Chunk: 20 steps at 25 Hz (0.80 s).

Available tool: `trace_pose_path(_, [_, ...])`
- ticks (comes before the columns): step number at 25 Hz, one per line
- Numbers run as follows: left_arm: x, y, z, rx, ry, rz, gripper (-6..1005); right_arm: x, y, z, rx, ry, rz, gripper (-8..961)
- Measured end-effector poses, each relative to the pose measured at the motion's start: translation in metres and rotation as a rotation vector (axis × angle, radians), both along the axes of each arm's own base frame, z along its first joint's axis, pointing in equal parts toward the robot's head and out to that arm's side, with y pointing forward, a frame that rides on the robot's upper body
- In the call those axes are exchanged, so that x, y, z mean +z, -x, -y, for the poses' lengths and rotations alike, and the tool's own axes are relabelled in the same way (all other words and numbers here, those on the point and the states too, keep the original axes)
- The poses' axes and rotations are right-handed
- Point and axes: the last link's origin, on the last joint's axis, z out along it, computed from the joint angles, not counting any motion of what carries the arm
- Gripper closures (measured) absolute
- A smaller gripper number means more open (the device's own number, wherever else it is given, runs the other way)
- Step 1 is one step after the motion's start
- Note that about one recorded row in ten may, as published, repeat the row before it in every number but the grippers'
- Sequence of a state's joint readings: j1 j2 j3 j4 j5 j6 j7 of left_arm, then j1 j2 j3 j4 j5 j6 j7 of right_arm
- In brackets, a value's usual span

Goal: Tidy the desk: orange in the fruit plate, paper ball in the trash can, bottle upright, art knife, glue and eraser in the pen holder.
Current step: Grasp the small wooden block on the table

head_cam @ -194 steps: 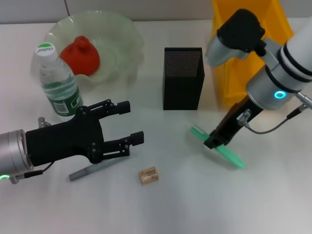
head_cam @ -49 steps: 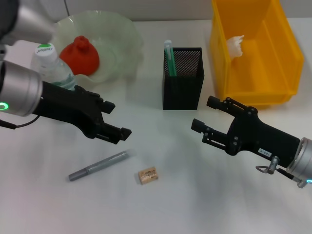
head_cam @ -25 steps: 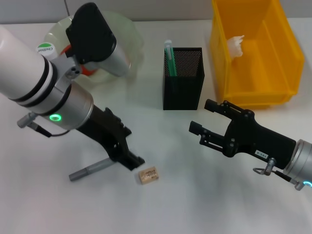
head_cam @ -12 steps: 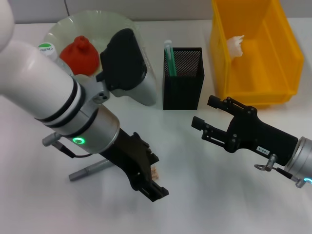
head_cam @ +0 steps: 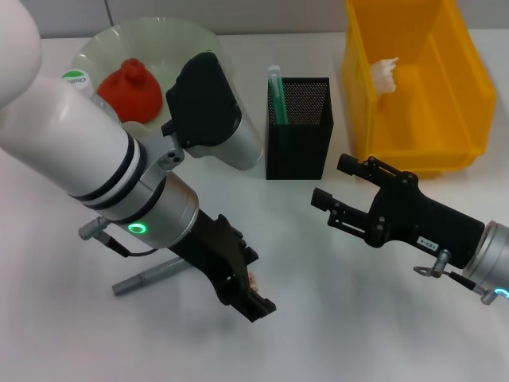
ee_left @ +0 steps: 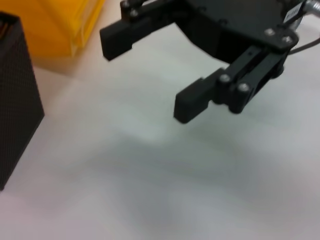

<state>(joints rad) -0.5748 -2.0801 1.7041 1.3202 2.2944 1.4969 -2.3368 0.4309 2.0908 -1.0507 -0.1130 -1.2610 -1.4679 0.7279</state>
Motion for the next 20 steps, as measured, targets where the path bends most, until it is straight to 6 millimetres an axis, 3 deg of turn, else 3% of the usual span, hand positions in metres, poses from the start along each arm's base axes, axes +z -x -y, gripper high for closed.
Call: trace_pose_path(20, [-0.008,0.017,-0.008,0.024,-0.016,-0.028,248,-0.002,0.000,-0.001,-0.009,0.005,0.006,202])
